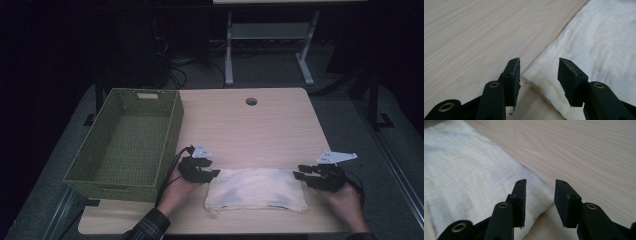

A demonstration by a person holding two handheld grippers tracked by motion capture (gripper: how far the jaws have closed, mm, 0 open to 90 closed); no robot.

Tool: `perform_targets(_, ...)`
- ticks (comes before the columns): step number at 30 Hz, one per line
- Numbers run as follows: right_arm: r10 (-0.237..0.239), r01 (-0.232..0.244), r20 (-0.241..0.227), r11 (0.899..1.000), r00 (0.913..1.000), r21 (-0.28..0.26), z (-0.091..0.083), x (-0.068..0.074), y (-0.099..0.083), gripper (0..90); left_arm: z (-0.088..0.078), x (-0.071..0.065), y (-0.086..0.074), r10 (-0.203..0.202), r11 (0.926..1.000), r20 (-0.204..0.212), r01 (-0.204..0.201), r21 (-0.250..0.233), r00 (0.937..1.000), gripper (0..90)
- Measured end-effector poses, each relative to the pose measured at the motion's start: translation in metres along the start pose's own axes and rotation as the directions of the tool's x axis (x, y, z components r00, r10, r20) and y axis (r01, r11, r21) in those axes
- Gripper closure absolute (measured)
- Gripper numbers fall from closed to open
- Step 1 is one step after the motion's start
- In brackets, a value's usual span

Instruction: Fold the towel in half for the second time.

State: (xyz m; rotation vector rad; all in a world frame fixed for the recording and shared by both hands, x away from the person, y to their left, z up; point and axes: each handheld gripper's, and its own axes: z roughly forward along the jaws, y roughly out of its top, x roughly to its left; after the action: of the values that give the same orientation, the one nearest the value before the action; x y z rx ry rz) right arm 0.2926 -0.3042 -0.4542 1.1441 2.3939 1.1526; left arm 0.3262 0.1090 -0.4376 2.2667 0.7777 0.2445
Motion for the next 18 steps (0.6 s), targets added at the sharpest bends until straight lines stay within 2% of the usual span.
perform_targets(2, -0.002, 0.002, 0.003, 1.000, 1.0000, 0.002, 0.005, -0.005, 0.003, 61.6, 0.003, 0.003, 0.002, 0.002, 1.0000, -0.013, -0.002, 0.003, 0.9999, 52.0)
perform_targets(7, 0.008, -0.009, 0.026, 1.000, 0.9996, 0.024, 0.018, -0.016, 0.007, 63.0, 0.009, 0.010, 0.005, -0.010, 0.9999, -0.015, 0.011, 0.011, 0.9998, 53.3)
perform_targets(9, 0.020, -0.021, 0.021, 0.999, 0.9996, 0.028, 0.020, -0.019, 0.007, 63.4, 0.012, 0.011, 0.005, -0.007, 0.9997, -0.013, 0.007, 0.021, 0.9999, 54.5)
perform_targets(15, 0.029, -0.030, 0.015, 0.997, 0.9995, 0.072, 0.025, -0.019, 0.003, 67.1, 0.021, 0.011, 0.003, -0.001, 0.9984, 0.000, 0.001, 0.056, 1.0000, 59.8)
perform_targets(18, 0.034, -0.034, 0.001, 0.997, 0.9994, 0.070, 0.026, -0.021, 0.002, 69.4, 0.025, 0.011, 0.002, 0.005, 0.9965, 0.012, -0.006, 0.084, 0.9999, 63.5)
